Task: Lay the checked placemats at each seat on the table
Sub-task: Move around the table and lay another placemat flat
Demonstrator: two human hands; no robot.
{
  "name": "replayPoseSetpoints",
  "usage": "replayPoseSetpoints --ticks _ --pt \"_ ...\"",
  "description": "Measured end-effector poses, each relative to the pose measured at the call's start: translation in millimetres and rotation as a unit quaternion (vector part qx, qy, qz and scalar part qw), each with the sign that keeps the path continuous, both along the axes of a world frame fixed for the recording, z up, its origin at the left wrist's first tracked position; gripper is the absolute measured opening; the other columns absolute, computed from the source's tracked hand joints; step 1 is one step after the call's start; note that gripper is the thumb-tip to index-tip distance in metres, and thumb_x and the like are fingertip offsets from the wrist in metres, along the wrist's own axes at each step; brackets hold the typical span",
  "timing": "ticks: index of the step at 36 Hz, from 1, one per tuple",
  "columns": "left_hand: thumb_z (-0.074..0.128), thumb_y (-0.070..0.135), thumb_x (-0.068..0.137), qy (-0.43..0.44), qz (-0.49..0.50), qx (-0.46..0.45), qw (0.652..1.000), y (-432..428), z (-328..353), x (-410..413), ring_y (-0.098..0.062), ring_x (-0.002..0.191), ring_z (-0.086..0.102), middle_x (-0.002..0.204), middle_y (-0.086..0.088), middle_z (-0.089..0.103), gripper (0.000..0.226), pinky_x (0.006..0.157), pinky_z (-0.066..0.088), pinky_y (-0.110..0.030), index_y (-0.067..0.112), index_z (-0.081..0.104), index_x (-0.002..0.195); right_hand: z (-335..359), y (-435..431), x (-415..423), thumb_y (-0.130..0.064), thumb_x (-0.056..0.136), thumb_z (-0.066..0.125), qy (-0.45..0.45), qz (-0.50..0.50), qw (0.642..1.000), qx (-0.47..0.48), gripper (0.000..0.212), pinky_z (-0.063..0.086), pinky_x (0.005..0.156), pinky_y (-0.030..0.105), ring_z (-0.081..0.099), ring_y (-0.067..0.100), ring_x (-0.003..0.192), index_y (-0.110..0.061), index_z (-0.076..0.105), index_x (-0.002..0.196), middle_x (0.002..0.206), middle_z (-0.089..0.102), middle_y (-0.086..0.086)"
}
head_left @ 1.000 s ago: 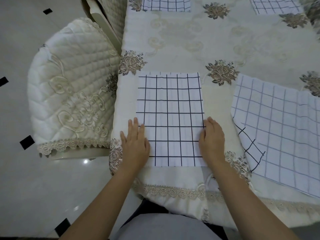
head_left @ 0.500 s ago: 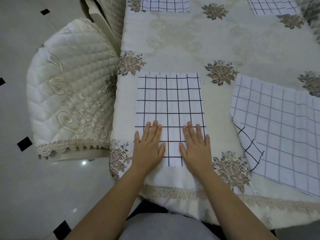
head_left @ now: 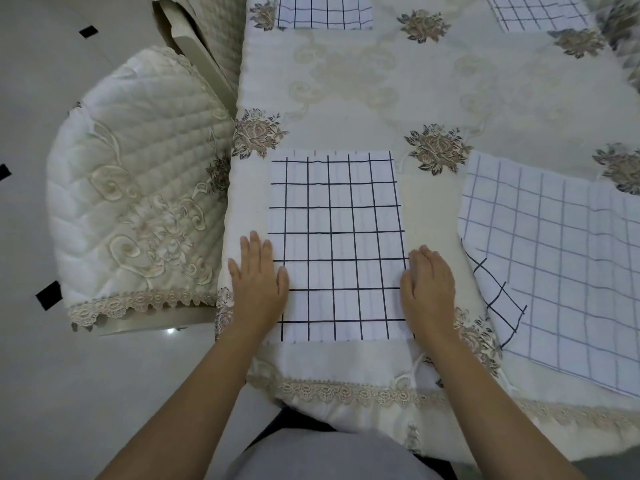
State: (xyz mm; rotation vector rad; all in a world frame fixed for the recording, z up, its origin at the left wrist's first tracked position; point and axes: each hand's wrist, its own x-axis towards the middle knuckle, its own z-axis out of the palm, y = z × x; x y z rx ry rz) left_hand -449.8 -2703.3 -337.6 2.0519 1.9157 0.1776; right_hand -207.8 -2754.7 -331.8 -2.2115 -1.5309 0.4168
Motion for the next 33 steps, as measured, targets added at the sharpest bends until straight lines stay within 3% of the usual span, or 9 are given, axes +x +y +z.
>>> replayPoseSetpoints --ticks 6,9,13,16,19,22,26,30,33 --pt "0.032 0.021 0.084 0.02 -0.099 0.022 0.995 6.8 8.5 50.4 -0.037 0.126 0.048 0.136 -0.021 0.05 0.051 0.091 0.041 -0.062 -0.003 0.056 0.123 16.0 35.3 -53.2 -0.017 0.091 0.035 -0.016 0.125 0.991 -0.043 0.049 0.015 0.113 0.051 0.021 0.031 0.142 -0.003 0.039 0.138 0.151 0.028 0.014" --pt "0.032 0.026 0.084 0.043 -0.149 -0.01 0.988 4.6 4.7 64.8 -0.03 0.125 0.05 0.136 -0.015 0.052 0.055 0.089 0.046 -0.056 0.002 0.054 0.128 4.1 39.2 -70.3 -0.021 0.093 0.03 -0.053 0.212 0.972 -0.086 0.053 0.015 0.113 0.052 0.014 0.027 0.145 -0.009 0.029 0.145 0.156 0.019 0.006" --pt "0.027 0.031 0.089 0.03 -0.161 -0.002 0.987 0.3 -3.7 55.9 -0.022 0.134 0.039 0.147 -0.005 0.039 0.056 0.101 0.036 -0.054 0.01 0.041 0.139 -9.6 30.7 -52.1 -0.034 0.093 0.027 -0.102 0.223 0.965 -0.089 0.054 0.027 0.107 0.054 0.03 0.024 0.139 -0.016 0.035 0.143 0.151 0.032 0.001" --pt "0.011 0.041 0.088 0.028 -0.148 -0.018 0.988 5.0 -4.9 41.6 -0.015 0.144 0.004 0.156 0.005 0.005 0.065 0.114 0.012 -0.049 0.018 0.017 0.149 -11.7 27.7 -26.8 -0.042 0.092 0.018 -0.122 0.209 0.965 -0.102 0.061 0.014 0.113 0.05 0.011 0.021 0.145 -0.018 0.018 0.148 0.157 0.011 -0.003" --pt "0.002 0.045 0.084 0.034 -0.093 -0.024 0.995 14.4 -4.0 23.8 -0.015 0.146 0.0 0.157 0.006 0.001 0.07 0.115 0.006 -0.049 0.021 0.011 0.15 -11.2 29.1 -4.2 -0.047 0.089 0.005 -0.122 0.169 0.97 -0.124 0.065 0.003 0.115 0.048 -0.008 0.018 0.144 -0.022 0.001 0.149 0.156 -0.007 -0.007" --pt "0.0 0.047 0.084 0.027 -0.061 -0.025 0.997 25.4 -3.4 9.5 -0.015 0.146 0.0 0.158 0.005 0.003 0.072 0.115 0.004 -0.05 0.021 0.011 0.149 -8.5 31.4 12.7 -0.049 0.085 -0.001 -0.121 0.12 0.976 -0.134 0.066 0.002 0.115 0.05 -0.01 0.017 0.144 -0.025 -0.007 0.146 0.152 -0.014 -0.011" --pt "-0.002 0.045 0.083 0.036 -0.059 -0.033 0.997 41.2 -2.5 7.7 -0.022 0.146 0.0 0.158 -0.003 0.002 0.075 0.114 0.003 -0.053 0.014 0.011 0.149 -4.6 40.0 19.5 -0.048 0.084 -0.001 -0.095 0.093 0.983 -0.126 0.072 0.002 0.115 0.051 -0.004 0.021 0.146 -0.02 0.006 0.149 0.155 -0.006 -0.007" --pt "0.021 0.031 0.09 0.051 -0.083 0.004 0.995 59.4 1.5 24.3 -0.038 0.137 0.031 0.148 -0.02 0.033 0.061 0.103 0.026 -0.064 -0.001 0.039 0.138 6.0 63.8 4.9 -0.037 0.09 0.016 -0.05 0.093 0.989 -0.101 0.065 0.001 0.115 0.049 0.0 0.024 0.146 -0.01 0.015 0.149 0.158 0.006 0.004" --pt "0.028 0.026 0.091 0.048 -0.109 0.025 0.993 70.5 9.0 48.0 -0.036 0.131 0.042 0.141 -0.02 0.044 0.054 0.097 0.035 -0.062 -0.003 0.047 0.132 12.4 87.9 -18.1 -0.028 0.095 0.025 -0.048 0.122 0.988 -0.076 0.057 0.004 0.115 0.049 0.003 0.025 0.146 -0.009 0.019 0.148 0.158 0.008 0.006"
